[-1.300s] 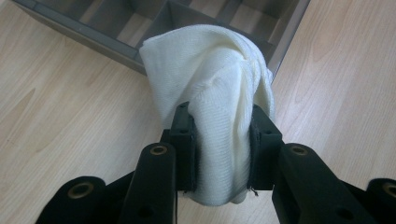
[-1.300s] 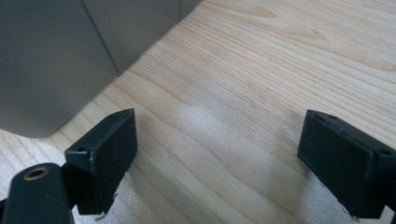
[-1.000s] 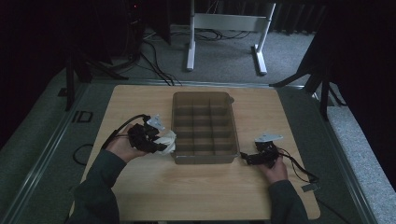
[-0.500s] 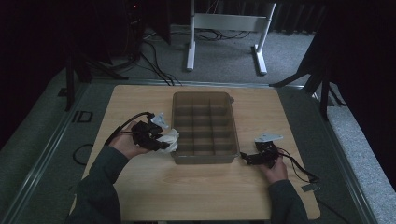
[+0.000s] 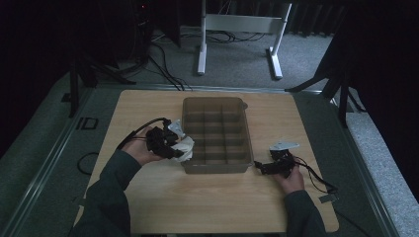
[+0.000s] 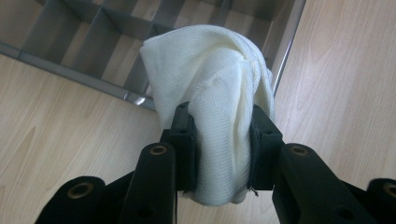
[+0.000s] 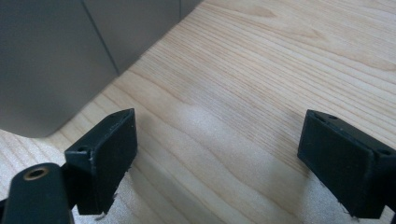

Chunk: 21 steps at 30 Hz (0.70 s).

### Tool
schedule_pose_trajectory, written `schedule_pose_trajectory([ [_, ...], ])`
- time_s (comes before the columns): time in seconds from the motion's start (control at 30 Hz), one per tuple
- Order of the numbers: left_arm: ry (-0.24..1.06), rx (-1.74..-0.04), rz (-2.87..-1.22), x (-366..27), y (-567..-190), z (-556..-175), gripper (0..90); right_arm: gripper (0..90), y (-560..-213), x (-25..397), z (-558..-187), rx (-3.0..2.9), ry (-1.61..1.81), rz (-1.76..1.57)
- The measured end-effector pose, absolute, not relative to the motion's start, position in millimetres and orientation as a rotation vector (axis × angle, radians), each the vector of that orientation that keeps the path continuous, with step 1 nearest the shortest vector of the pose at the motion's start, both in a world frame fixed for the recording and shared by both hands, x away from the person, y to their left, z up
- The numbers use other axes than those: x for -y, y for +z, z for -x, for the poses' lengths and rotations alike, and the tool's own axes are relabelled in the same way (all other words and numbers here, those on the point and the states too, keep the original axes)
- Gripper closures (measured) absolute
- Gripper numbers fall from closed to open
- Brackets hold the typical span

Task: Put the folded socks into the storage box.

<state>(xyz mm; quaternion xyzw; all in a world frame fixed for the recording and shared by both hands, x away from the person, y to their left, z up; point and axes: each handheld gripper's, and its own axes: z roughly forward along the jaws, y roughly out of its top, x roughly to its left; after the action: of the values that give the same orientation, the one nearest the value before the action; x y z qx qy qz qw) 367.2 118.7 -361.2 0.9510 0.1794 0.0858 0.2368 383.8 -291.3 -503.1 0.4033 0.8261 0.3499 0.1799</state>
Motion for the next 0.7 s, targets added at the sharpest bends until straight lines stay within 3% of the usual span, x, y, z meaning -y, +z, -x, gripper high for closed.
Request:
schedule_pose_trajectory([
  [0.7, 0.217, -0.431, -2.641, -101, -374, -377, 69.3, 11.5, -503, 291, -384, -2.334, 0.989, -1.140],
])
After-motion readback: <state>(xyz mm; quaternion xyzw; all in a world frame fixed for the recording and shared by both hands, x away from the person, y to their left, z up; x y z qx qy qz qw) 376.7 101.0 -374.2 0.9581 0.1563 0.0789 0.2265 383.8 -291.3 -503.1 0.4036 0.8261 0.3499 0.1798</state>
